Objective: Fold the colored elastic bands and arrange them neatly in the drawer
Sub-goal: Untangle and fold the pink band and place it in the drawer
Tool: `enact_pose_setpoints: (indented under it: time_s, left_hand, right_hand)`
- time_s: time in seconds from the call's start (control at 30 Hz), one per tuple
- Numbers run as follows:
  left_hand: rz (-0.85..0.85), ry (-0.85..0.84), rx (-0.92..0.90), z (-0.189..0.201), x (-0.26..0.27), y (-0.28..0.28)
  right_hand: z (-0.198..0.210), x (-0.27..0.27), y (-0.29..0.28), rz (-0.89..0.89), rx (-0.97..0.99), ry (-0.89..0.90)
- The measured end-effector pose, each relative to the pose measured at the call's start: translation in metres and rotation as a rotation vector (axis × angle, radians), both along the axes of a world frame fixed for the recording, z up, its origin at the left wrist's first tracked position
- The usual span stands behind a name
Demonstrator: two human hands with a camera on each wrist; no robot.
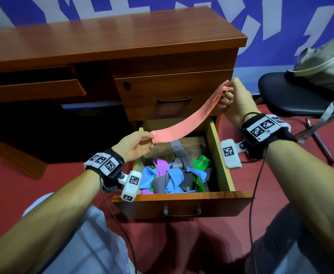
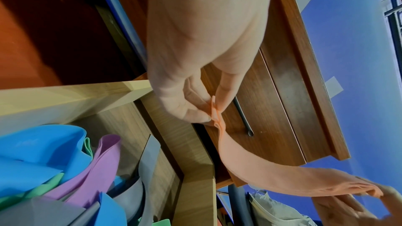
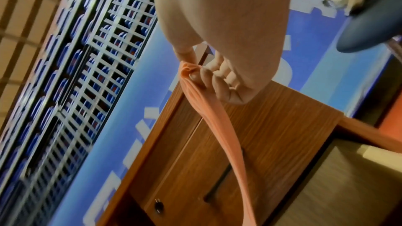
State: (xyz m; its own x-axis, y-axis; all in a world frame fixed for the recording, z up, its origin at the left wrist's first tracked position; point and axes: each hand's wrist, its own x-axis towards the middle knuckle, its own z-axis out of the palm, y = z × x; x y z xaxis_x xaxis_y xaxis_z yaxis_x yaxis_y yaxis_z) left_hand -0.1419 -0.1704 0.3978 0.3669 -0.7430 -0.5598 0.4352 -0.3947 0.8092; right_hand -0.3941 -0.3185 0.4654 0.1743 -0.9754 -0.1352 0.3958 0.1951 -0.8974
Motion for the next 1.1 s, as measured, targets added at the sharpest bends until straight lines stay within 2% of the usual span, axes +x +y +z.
enact_pose_setpoints:
  time_s: [0.07,0.2,0.27,0.4,0.57,1.1]
  left_hand:
    - [-0.002,-0.007,-0.004,0.002,-0.002,0.0]
    - [-0.055,-0.045,-0.021,0.005,-0.011,-0.001]
    - [-0.085,-0.081,-0.013,0.005,-0.02,0.001]
    - [-0.17,-0.141,0.002,0.007,-0.036,0.007]
    - [-0.169,-0.147,0.016,0.008,-0.043,0.012]
    - [-0.153,-0.152,0.041,0.016,-0.042,0.014]
  right_hand:
    - [-0.003,0.002,0.002,0.055,-0.088,0.18]
    - [-0.021,0.013,0.014,0.359,-0.353,0.698]
    - [-0.033,0.023,0.024,0.484,-0.398,0.815]
    - [-0.051,0.041,0.041,0.647,-0.405,0.901]
    - [-0.064,0.05,0.054,0.797,-0.444,0.935]
    - [-0.069,0.047,0.05,0.916,-0.378,0.777]
